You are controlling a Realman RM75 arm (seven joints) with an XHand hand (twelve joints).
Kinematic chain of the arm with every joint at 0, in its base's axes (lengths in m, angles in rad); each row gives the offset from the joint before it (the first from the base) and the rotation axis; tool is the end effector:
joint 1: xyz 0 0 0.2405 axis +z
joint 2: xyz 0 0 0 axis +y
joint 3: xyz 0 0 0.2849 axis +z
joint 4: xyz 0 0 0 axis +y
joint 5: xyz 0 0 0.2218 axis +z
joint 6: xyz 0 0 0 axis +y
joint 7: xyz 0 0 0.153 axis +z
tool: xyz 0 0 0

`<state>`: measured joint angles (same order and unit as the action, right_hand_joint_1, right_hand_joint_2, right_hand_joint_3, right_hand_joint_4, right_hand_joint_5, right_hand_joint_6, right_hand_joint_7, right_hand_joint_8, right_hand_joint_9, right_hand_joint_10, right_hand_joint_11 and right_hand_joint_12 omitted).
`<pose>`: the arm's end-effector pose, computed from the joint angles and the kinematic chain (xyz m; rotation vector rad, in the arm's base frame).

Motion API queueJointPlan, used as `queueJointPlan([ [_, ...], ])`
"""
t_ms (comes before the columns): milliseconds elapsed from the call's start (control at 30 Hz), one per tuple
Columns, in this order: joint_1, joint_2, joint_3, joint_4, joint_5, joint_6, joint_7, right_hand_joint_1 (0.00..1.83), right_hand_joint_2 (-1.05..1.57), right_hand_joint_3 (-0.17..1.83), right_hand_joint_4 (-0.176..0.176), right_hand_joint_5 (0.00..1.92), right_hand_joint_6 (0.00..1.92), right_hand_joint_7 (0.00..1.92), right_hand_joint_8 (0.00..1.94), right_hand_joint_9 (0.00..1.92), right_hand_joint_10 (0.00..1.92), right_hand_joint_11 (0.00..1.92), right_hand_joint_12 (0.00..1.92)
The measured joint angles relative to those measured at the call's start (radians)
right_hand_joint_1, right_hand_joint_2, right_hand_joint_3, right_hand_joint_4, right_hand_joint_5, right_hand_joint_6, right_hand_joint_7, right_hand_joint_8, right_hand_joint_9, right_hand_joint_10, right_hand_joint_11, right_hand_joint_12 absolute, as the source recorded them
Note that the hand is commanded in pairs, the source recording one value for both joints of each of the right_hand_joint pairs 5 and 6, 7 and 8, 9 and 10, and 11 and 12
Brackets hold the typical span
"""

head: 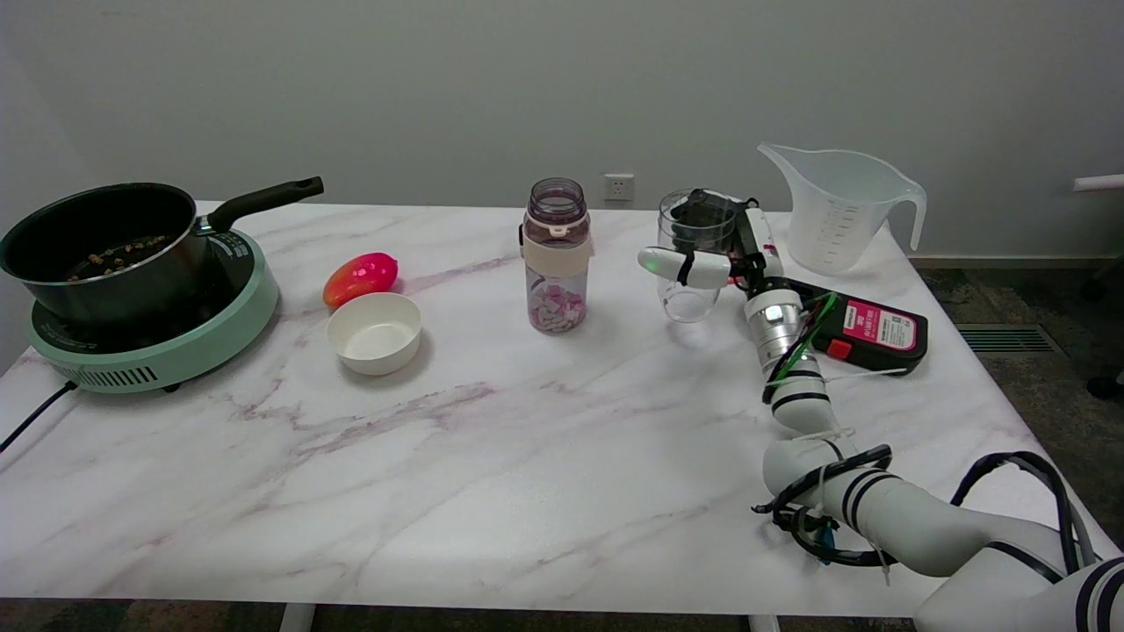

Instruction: Place the measuring cup onto the table.

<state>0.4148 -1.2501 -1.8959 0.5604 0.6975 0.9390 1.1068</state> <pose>-0.3302 -0.4279 0.3945 1.2864 -0.5852 1.2598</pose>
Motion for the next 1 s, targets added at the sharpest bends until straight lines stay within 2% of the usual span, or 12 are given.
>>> queueJointPlan([
  [333,0.000,-0.024,-0.063,-0.037,0.091,0.082,-0.018,1.25,1.57,0.30,0.000,1.92,1.92,1.90,1.90,1.74,1.74,1.41,1.41],
  [833,-0.008,-0.072,-0.129,-0.114,0.131,0.170,-0.050,1.23,1.57,0.28,0.000,1.92,1.92,1.89,1.89,1.74,1.74,1.42,1.42],
  [900,-0.010,-0.075,-0.135,-0.120,0.134,0.177,-0.055,1.18,1.57,0.34,0.000,1.92,1.92,1.84,1.84,1.68,1.68,1.38,1.38],
  [1000,-0.013,-0.080,-0.143,-0.127,0.136,0.187,-0.061,1.33,1.09,0.81,0.000,1.55,1.55,1.73,1.73,1.59,1.59,1.28,1.28],
])
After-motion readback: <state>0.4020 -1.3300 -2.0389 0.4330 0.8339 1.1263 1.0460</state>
